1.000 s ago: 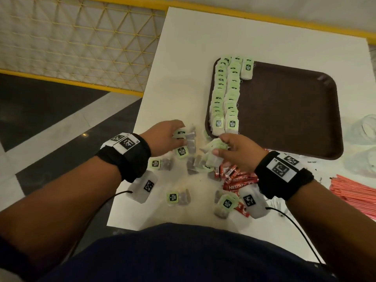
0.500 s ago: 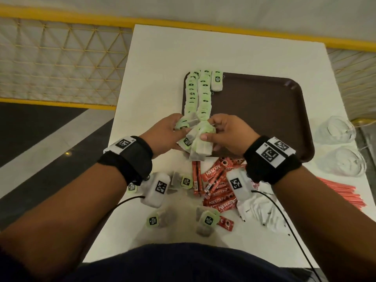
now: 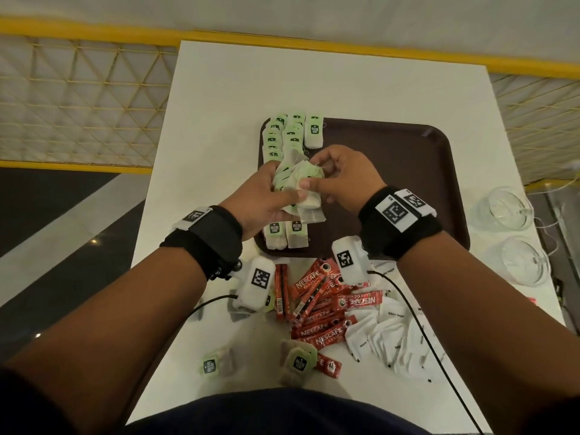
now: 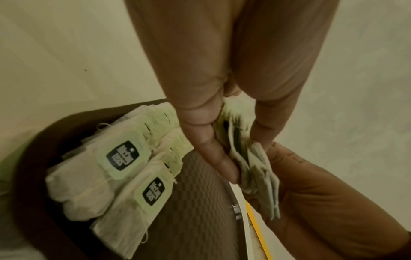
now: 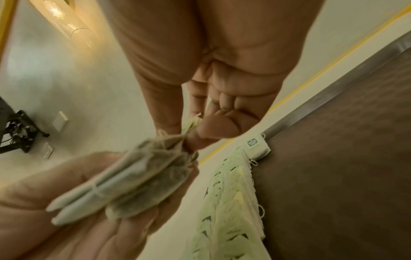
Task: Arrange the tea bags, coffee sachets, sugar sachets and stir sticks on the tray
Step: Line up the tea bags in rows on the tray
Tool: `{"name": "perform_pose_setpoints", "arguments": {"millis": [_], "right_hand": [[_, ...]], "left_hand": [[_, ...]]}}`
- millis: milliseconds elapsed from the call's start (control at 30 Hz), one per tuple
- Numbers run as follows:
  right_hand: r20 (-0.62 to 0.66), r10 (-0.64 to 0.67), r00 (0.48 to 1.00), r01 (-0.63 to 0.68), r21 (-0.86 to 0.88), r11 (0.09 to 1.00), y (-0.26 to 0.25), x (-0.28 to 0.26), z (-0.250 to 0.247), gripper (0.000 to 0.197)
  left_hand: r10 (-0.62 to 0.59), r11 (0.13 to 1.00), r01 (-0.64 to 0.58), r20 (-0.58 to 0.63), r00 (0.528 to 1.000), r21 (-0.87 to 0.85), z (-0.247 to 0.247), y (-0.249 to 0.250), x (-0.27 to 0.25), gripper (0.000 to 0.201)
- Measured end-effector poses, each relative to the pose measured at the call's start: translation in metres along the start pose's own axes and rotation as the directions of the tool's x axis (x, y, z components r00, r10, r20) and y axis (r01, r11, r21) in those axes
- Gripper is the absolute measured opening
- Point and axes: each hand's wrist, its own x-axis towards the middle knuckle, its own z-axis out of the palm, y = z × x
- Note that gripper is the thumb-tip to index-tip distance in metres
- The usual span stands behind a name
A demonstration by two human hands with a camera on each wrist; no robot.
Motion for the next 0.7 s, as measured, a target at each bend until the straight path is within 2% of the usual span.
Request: {"name": "perform_pose_setpoints", "arguments": {"millis": [133,233,333,467,600,700], "right_hand": [[-0.051,0.069,0.996,-0.065,0.081,0.995,0.007,0.010,-0.010,0.043],[-0.031,0.133,0.991,-0.128,0.117,0.985,0.015,0.018,-0.015,0.043],[0.035,0.162,0.986,-0.166,0.195,0.967,0.023,0.025,-0.015,0.031],[0.008,0.164,0.986,-0.162,0.242,0.957,0.028,0.036,-0.012,0.013],[0.026,0.174,0.984,-0.174,0.286,0.942,0.028,0.049,-0.010,0.011],[0.042,0.177,0.983,-0.180,0.385,0.905,0.029,0.057,-0.010,0.014]], "left_hand": [[0.024,0.999,-0.026,-0.065,0.998,-0.033,0.001,0.001,0.015,0.050],[0.035,0.996,-0.046,-0.131,0.991,-0.082,0.002,0.001,0.027,0.047],[0.047,0.997,-0.060,-0.218,0.975,-0.054,0.003,0.000,0.037,0.043],[0.075,0.997,-0.081,-0.253,0.965,-0.016,0.007,-0.002,0.047,0.042],[0.104,0.994,-0.109,-0.283,0.954,-0.002,0.007,-0.002,0.055,0.039],[0.113,0.991,-0.128,-0.316,0.942,-0.026,0.005,-0.001,0.061,0.032]]}}
